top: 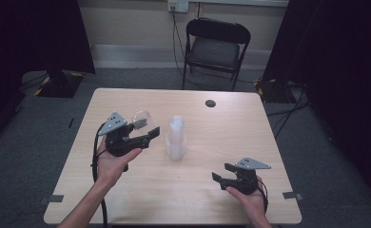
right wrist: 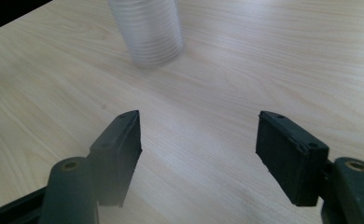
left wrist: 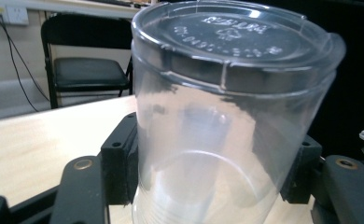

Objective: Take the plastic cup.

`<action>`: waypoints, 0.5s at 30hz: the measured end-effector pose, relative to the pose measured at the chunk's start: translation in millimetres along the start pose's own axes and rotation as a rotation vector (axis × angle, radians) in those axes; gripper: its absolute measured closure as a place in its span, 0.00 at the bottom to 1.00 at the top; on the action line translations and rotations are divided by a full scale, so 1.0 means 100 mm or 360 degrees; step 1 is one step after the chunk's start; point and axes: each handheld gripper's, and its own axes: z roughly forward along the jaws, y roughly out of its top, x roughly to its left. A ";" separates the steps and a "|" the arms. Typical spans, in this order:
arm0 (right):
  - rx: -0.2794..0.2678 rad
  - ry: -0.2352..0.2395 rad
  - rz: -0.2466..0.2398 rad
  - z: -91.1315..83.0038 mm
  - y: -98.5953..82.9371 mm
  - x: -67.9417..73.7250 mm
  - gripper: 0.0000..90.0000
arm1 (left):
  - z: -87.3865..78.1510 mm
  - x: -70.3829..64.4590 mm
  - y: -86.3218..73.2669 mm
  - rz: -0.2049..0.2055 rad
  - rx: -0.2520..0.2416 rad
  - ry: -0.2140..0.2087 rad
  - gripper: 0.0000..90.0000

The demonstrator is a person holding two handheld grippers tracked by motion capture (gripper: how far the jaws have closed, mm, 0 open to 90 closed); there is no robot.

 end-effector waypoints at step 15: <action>-0.0091 0.0051 -0.0112 -0.01 0.05 0.22 0.27 | 0.03 -0.06 -0.40 -0.0169 0.0109 -0.0105 0.44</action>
